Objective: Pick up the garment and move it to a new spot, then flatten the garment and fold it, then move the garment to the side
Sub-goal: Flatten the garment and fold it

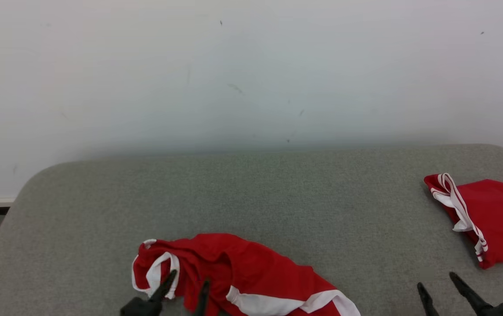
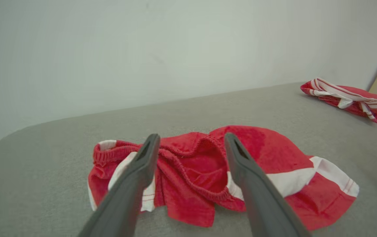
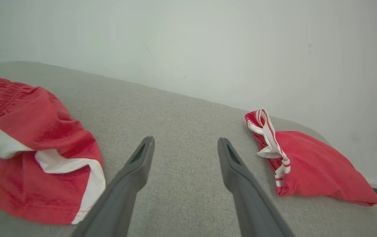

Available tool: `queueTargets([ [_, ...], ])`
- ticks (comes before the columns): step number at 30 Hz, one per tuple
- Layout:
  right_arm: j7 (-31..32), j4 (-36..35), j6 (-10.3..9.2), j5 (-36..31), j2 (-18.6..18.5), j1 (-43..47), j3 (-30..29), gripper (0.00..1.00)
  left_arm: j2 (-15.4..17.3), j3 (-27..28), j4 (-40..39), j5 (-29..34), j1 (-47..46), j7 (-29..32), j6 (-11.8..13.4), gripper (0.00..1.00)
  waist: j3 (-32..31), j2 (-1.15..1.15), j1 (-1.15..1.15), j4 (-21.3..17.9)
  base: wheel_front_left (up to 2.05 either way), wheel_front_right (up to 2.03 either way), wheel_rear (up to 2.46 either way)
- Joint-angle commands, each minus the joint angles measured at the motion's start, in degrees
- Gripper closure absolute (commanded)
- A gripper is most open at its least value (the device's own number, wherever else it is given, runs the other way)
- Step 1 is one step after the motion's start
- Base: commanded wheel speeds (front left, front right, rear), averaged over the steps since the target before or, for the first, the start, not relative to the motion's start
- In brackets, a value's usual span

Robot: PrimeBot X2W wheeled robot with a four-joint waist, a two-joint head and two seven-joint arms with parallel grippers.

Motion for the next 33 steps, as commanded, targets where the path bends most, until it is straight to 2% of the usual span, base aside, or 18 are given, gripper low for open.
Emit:
queueTargets([
  [1,1.88,-0.97,-0.12,1.36,-1.02,-0.38,1.76,0.0,0.16,-1.31,0.2,-1.65,-0.75,2.44,-0.52,0.0,0.4,0.0,0.0,-0.16,0.0,0.0,0.0],
  [5,8.39,-1.23,-0.13,4.35,-3.36,-0.94,8.68,0.0,0.69,-5.9,2.05,-3.93,-3.08,9.13,-1.29,0.0,2.02,0.0,0.0,-0.46,0.0,0.0,0.0],
  [9,11.89,1.56,-0.13,5.91,-3.59,-2.43,14.61,0.0,1.16,-9.53,4.54,-5.78,-6.09,11.82,-1.62,0.0,3.94,0.0,0.0,-0.6,0.0,0.0,0.0],
  [17,9.81,9.88,-0.12,5.43,-0.56,-7.84,20.74,0.0,2.27,-10.3,9.62,-5.58,-10.32,11.41,-1.32,0.0,6.82,0.0,0.0,-1.07,0.0,0.0,0.0],
  [23,7.24,14.82,-0.12,5.59,1.48,-11.33,22.18,0.0,2.35,-10.25,12.19,-5.26,-12.61,10.34,-0.84,0.0,8.47,0.0,0.0,-0.51,0.0,0.0,0.0],
  [33,4.48,19.31,-0.13,6.24,2.17,-14.3,24.09,0.0,2.27,-13.18,14.33,-7.01,-14.28,10.54,-1.24,0.0,9.92,0.0,0.0,0.19,0.0,0.0,0.0],
])
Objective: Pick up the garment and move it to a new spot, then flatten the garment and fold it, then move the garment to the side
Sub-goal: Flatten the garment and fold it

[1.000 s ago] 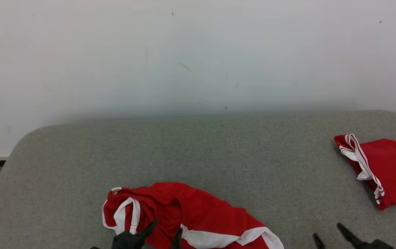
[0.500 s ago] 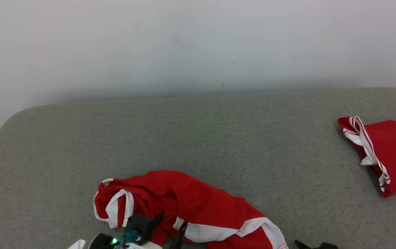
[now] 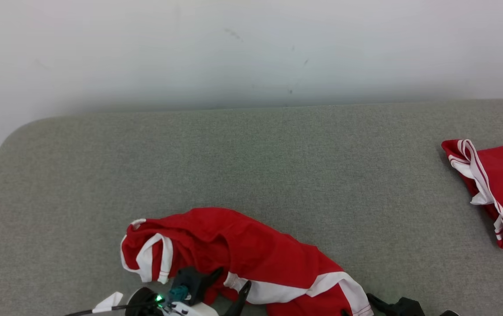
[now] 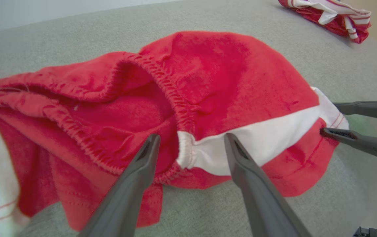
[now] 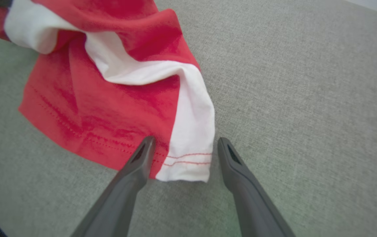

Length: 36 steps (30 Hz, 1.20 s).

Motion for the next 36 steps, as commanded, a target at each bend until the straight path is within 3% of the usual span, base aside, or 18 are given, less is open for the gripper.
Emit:
queueTargets([
  [1,-0.33,0.55,-0.13,0.32,0.07,-0.99,0.19,0.0,0.48,0.06,0.29,-0.48,-0.79,-0.03,0.01,0.0,0.28,0.0,-0.01,0.04,0.0,0.0,0.0],
  [15,-1.81,3.8,-0.05,3.32,0.85,-5.22,6.44,0.0,0.97,-2.3,4.04,-2.38,-3.42,-0.62,-0.31,0.03,3.22,0.0,-0.01,-0.21,0.0,0.0,0.0],
  [18,-2.01,4.43,-0.05,4.08,0.65,-5.66,7.17,0.0,1.13,-3.05,4.15,-3.33,-3.55,-0.58,-0.34,0.24,3.39,0.0,-0.01,-0.2,0.0,0.0,0.0],
  [20,-2.17,4.91,-0.05,4.46,0.36,-6.0,7.2,0.0,1.25,-3.53,4.2,-3.86,-3.65,-0.66,-0.37,0.23,3.41,0.0,-0.01,-0.17,0.0,0.0,0.0],
  [25,-1.28,6.82,-0.14,4.61,-0.02,-6.23,6.84,0.0,1.45,-4.59,4.34,-5.32,-3.75,-0.5,-0.38,0.36,3.5,0.0,-0.01,-0.12,0.0,0.0,0.0],
  [29,0.15,8.11,-0.18,4.86,0.4,-6.31,7.81,0.0,1.62,-5.52,4.28,-5.85,-3.92,-0.33,-0.42,0.57,3.91,0.0,-0.01,0.06,0.0,0.0,0.0],
  [30,0.67,8.32,-0.18,4.88,0.64,-6.36,8.46,0.0,1.58,-5.69,4.3,-6.16,-3.93,-0.25,-0.42,0.67,4.04,0.0,-0.01,0.13,0.0,0.0,0.0],
  [32,1.21,8.9,-0.14,5.14,1.14,-6.58,9.73,0.0,1.69,-5.96,4.26,-6.77,-4.02,-0.28,-0.44,0.99,4.25,0.0,-0.01,0.23,0.0,0.0,0.0],
  [33,1.65,9.22,-0.12,5.3,1.44,-6.84,10.51,0.0,1.69,-6.03,4.21,-7.06,-4.03,-0.36,-0.43,1.0,4.34,0.0,-0.01,0.29,0.0,0.0,0.0],
  [34,1.81,9.43,0.0,5.46,1.74,-7.16,11.25,0.37,1.69,-6.17,4.16,-7.35,-4.05,-0.43,-0.44,1.0,4.42,0.0,-0.01,0.35,0.0,0.0,0.0],
  [35,1.11,9.52,0.06,5.77,2.02,-7.61,11.0,0.81,1.64,-6.24,4.04,-7.74,-4.12,-0.46,-0.44,1.0,4.51,0.0,-0.01,0.42,0.0,0.0,0.0],
  [36,0.44,9.75,0.04,6.09,2.16,-7.98,10.51,1.0,1.49,-6.15,3.77,-8.4,-4.23,-0.61,-0.44,1.0,4.53,0.0,-0.01,0.54,0.0,0.0,0.0],
])
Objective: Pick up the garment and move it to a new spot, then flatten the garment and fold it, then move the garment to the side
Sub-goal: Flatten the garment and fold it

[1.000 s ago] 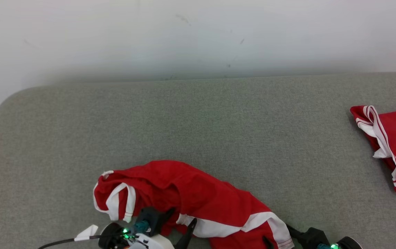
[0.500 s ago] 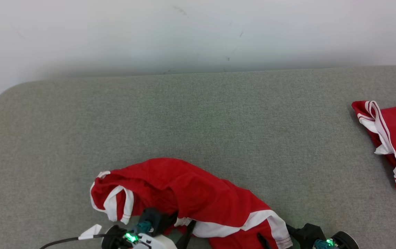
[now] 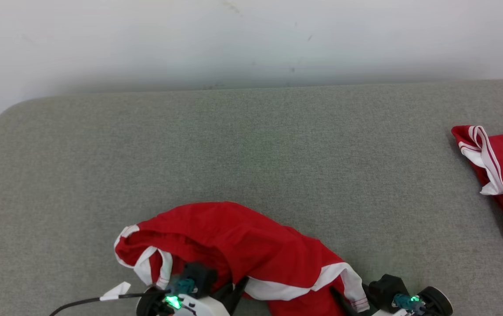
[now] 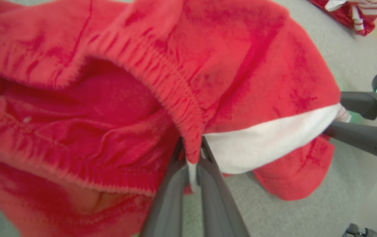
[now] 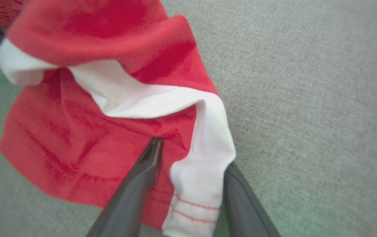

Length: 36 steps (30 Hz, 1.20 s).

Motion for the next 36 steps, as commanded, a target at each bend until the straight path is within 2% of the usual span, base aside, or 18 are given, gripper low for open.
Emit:
queueTargets([
  [1,1.74,2.75,0.26,0.4,0.73,0.77,1.18,1.0,-0.03,0.33,-0.54,-1.49,-0.54,-0.47,-0.2,1.0,-0.04,0.0,0.01,0.19,0.0,0.0,0.0],
  [6,-2.52,0.35,0.0,1.42,-2.38,-0.32,-3.61,1.0,-0.05,1.54,-5.87,-6.86,-0.66,1.1,-0.21,1.0,-1.38,0.0,0.01,0.7,0.0,0.0,0.0],
  [11,-4.87,-5.69,0.07,0.34,-6.84,0.12,-8.85,1.0,2.54,2.09,-17.97,-14.74,-0.6,5.91,-0.22,1.0,-4.03,0.0,0.01,0.72,0.0,0.0,0.0],
  [16,-4.48,-14.63,0.07,-1.33,-11.39,1.52,-15.35,1.0,4.37,3.2,-30.15,-23.03,-1.05,12.62,-0.22,1.0,-7.2,0.0,0.01,0.35,0.0,0.0,0.0],
  [22,-2.46,-29.94,0.07,-1.55,-15.36,4.56,-21.34,1.0,3.43,3.64,-41.66,-32.23,-1.11,20.47,1.53,1.0,-9.94,0.0,0.01,-0.59,0.0,0.0,0.0],
  [27,0.78,-44.4,0.07,-0.44,-20.61,8.21,-26.82,1.0,3.32,4.99,-51.42,-39.28,-1.72,26.6,5.3,1.0,-10.85,0.0,0.01,-1.69,0.0,0.0,0.0],
  [31,5.43,-55.66,0.07,0.86,-23.98,12.16,-35.14,1.0,3.03,7.76,-59.29,-43.44,-2.61,29.61,9.66,1.0,-10.88,0.0,0.01,-2.36,0.0,0.0,0.0],
  [36,11.07,-66.4,0.07,5.7,-26.17,15.47,-43.32,1.0,1.83,10.56,-64.68,-46.97,-4.45,31.39,13.88,1.0,-9.87,0.0,0.01,-2.71,0.0,0.0,0.0],
])
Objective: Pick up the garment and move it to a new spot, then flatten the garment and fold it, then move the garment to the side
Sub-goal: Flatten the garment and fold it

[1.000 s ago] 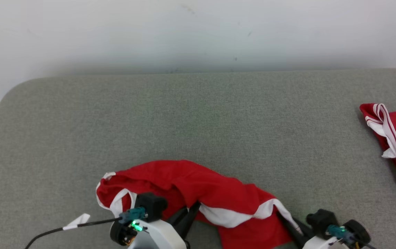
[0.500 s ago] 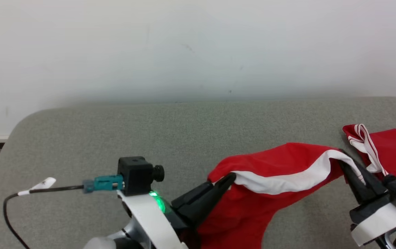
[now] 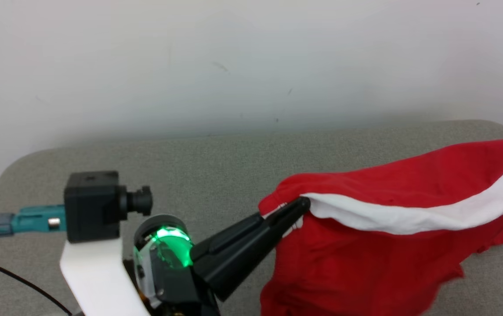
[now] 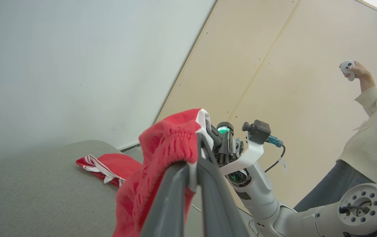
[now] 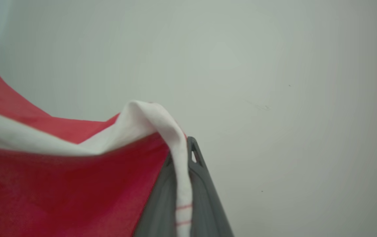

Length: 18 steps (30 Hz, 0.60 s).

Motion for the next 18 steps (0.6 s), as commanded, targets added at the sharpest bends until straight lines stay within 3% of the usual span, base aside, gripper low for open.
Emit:
queueTargets([
  [1,1.34,-2.2,-0.17,1.8,-0.53,0.86,-1.78,1.0,-0.11,1.22,-0.31,-0.99,-1.29,0.45,0.93,1.0,0.77,0.0,0.0,-0.06,0.0,0.0,0.0],
  [8,7.18,-3.54,-0.17,7.59,-4.76,-8.12,-1.06,1.0,2.83,5.62,7.26,0.18,-12.12,3.75,2.05,1.0,9.16,0.0,0.0,0.37,0.0,0.0,0.0],
  [10,8.19,-1.23,-0.17,10.28,-3.92,-14.28,1.6,1.0,4.5,5.93,11.77,2.1,-17.41,4.9,0.91,1.0,12.95,0.0,0.0,0.78,0.0,0.0,0.0],
  [13,10.41,4.12,-0.17,9.07,-4.68,-26.13,6.4,1.0,6.08,5.23,20.17,5.71,-26.4,5.39,-1.47,1.0,18.8,0.0,0.0,1.72,0.0,0.0,0.0],
  [18,11.07,17.73,-0.17,3.75,0.18,-49.37,14.47,1.0,5.6,2.84,37.2,14.7,-43.54,0.69,-6.38,1.0,28.11,0.0,0.0,3.42,0.0,0.0,0.0],
])
